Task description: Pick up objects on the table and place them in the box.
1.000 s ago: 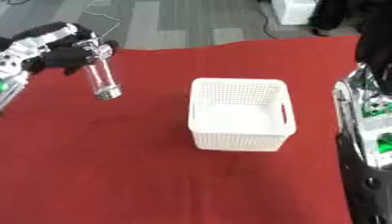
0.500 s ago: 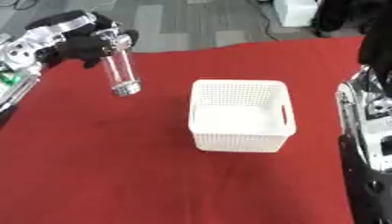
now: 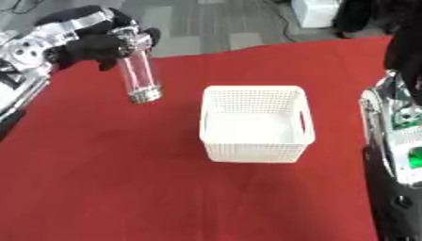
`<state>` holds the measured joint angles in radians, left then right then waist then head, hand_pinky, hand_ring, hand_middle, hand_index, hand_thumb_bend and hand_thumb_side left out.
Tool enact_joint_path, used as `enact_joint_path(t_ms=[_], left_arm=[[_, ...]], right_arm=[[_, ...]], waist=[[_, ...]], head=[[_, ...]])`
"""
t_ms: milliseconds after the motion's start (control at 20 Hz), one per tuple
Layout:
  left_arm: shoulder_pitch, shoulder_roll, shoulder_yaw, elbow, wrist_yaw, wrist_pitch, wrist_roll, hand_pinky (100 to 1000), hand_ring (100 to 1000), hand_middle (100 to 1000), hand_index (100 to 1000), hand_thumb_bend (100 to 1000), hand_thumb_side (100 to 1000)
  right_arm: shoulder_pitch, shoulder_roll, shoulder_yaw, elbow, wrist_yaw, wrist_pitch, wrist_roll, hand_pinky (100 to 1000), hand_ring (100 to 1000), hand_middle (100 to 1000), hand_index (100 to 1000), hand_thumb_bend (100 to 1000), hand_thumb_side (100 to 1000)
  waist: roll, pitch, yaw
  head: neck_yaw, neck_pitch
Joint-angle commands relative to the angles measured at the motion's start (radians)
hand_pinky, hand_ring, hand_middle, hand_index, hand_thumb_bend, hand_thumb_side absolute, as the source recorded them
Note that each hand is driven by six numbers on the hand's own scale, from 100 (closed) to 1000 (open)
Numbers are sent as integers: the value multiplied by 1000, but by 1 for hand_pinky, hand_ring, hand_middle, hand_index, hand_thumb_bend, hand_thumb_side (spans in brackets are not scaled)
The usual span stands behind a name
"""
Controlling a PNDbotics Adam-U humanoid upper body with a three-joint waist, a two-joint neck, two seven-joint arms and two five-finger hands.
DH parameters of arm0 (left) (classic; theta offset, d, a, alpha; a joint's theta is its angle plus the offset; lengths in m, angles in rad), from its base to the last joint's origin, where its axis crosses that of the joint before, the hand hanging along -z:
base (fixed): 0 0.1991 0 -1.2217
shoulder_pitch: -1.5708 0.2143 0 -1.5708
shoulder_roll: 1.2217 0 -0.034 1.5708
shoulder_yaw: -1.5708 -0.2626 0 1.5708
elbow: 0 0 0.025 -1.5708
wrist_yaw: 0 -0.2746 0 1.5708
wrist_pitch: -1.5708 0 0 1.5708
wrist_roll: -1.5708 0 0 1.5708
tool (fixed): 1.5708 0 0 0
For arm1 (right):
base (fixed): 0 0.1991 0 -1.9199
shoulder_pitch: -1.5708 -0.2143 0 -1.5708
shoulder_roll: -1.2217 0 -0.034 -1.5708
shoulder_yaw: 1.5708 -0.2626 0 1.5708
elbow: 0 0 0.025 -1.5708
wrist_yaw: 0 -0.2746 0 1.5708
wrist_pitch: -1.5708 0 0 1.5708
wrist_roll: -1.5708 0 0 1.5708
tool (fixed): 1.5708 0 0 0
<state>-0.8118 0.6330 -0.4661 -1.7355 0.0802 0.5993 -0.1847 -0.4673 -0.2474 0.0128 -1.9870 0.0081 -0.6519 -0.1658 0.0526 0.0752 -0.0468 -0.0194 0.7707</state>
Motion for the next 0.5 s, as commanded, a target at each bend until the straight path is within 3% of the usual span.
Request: enact_joint_path(t_ms=[50,400,450,500], left_arm=[[-32,1,3,-26,6,4,1,100,100,100,188,100,620],[-53,-15,-16,-37,-15,-13,-4,100,100,100,188,100,623],[-54,-17,-19,-37,-20,-18,-4,100,100,100,186,100,589],[-57,-20,-25,-39,-31,-26,0,100,100,100,187,100,625]], right_arm=[[-27,6,8,-13,8,22,44,328,336,329,512,100,977],[-47,27,13,-13,3,42,99,326,335,327,511,100,978],[-49,29,13,-13,2,44,105,325,334,327,511,100,980],[-52,30,15,-13,1,44,111,325,334,326,511,100,978]], waist=[[1,-13,-6],[10,-4,-28],[10,-3,-30],[12,-1,-32]], head=[[12,-1],[14,-1],[14,-1],[15,-1]])
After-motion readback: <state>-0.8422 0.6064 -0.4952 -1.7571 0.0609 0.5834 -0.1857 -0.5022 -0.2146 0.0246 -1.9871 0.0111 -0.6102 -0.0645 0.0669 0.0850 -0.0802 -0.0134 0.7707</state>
